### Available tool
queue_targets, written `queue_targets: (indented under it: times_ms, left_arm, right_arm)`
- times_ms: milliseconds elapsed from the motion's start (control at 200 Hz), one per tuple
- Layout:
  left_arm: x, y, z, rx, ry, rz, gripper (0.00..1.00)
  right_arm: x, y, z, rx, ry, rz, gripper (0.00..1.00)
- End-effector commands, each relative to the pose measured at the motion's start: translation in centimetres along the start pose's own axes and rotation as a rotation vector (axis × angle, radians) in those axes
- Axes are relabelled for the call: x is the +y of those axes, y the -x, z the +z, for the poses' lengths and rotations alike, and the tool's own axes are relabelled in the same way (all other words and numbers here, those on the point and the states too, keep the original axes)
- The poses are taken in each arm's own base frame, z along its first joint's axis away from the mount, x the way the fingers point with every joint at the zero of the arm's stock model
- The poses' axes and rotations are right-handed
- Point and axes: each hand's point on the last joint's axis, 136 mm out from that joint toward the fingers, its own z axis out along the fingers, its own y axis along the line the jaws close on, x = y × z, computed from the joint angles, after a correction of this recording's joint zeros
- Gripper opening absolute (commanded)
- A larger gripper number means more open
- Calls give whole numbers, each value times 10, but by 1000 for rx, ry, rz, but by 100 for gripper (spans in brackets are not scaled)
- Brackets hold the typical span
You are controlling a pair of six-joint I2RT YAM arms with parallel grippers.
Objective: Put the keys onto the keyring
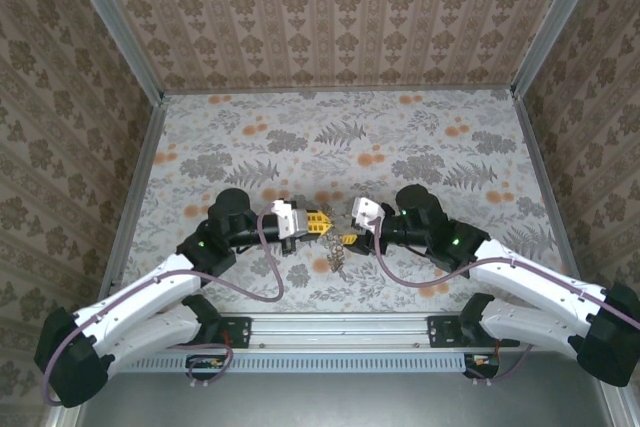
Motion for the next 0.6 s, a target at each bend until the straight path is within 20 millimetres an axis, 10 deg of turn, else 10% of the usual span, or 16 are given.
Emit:
queue_targets:
  times_ms: [0, 595]
  left_arm:
    - [8, 29, -2, -68, 12, 56, 0]
    - [10, 26, 1, -53, 7, 47, 0]
  right_arm:
    - [-6, 20, 1, -100, -31, 5, 53]
    - [0, 15, 10, -193, -114, 60, 39]
